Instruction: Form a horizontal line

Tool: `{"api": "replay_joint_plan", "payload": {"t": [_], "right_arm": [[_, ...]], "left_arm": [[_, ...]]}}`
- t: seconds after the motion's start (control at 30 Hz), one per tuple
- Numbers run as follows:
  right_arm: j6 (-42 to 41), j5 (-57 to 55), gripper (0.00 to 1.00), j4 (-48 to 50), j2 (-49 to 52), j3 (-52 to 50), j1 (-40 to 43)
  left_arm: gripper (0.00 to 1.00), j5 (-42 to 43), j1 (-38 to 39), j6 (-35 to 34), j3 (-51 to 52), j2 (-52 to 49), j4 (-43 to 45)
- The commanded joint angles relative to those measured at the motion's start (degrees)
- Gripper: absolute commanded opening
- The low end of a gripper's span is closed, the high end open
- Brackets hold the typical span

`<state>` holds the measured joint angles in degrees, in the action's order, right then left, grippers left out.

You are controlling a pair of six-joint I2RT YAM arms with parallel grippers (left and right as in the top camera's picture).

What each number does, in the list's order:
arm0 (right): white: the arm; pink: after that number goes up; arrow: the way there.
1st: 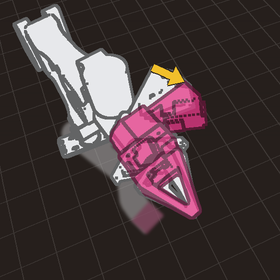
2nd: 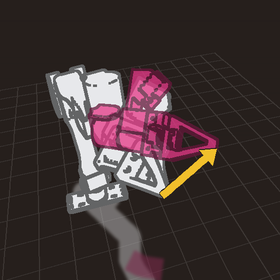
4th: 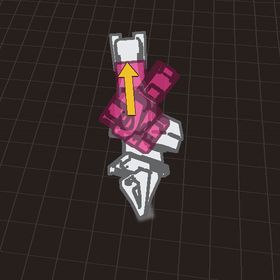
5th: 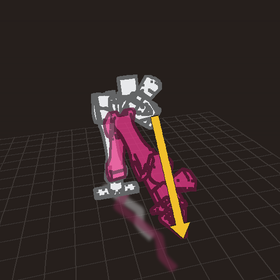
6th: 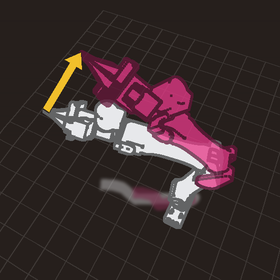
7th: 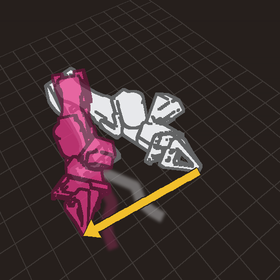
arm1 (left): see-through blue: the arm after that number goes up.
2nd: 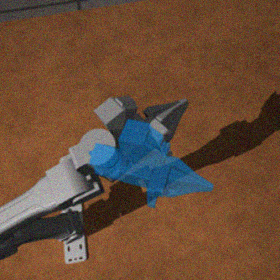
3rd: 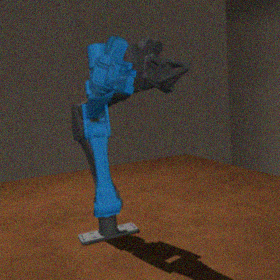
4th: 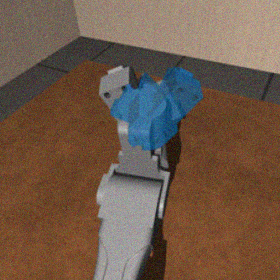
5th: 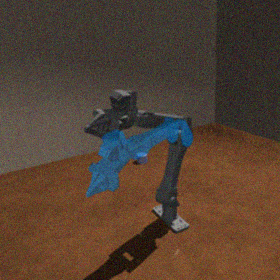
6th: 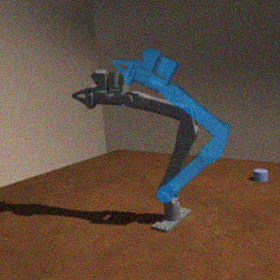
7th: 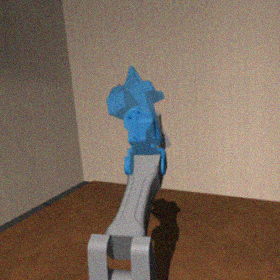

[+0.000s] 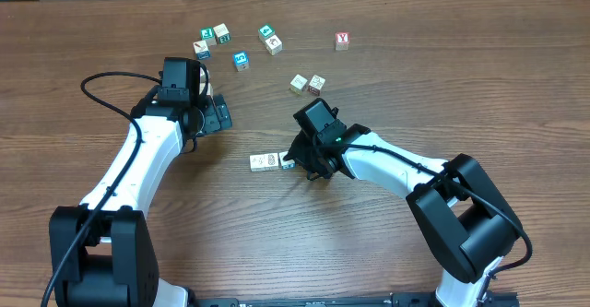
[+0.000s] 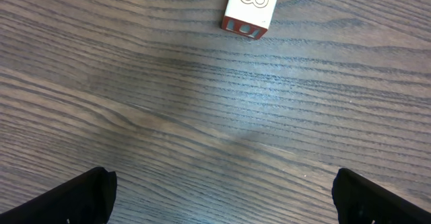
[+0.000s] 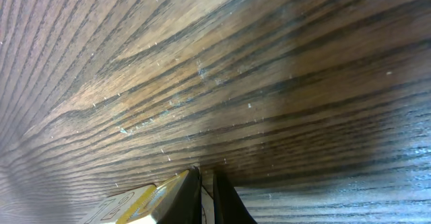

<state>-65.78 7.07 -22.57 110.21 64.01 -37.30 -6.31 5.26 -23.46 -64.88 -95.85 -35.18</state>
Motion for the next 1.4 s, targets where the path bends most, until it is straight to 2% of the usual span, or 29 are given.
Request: {"api": "replay_joint_plan", "payload": {"t": [0.0,0.47,0.7,0.97,1.37], "right_arm": [[-0.94,-0.5,0.04,0.22,0.5,-0.31,-0.7],[-2.14,-0.39,0.04,0.28,0.5,-0.31,-0.96],[-6.29,-0.37,0.05,-0.02,0.5,-0.31,-0.96],[-6.27,-0.37,0.09,-0.02,0.5,-0.31,-0.96],[-6.23,-2.4,0.06,-1.38,0.5,-0.31,-0.87]], "left_arm": [[1.0,-0.7,0.0,0.57,-0.63,1.01,0.04],[1.0,-0.7,0.0,0.57,-0.63,1.01,0.04],[1.0,-0.72,0.0,0.57,-0.63,1.01,0.04],[1.0,-0.7,0.0,0.57,-0.63,1.01,0.04],[1.0,-0.7,0.0,0.57,-0.63,1.01,0.04]]}}
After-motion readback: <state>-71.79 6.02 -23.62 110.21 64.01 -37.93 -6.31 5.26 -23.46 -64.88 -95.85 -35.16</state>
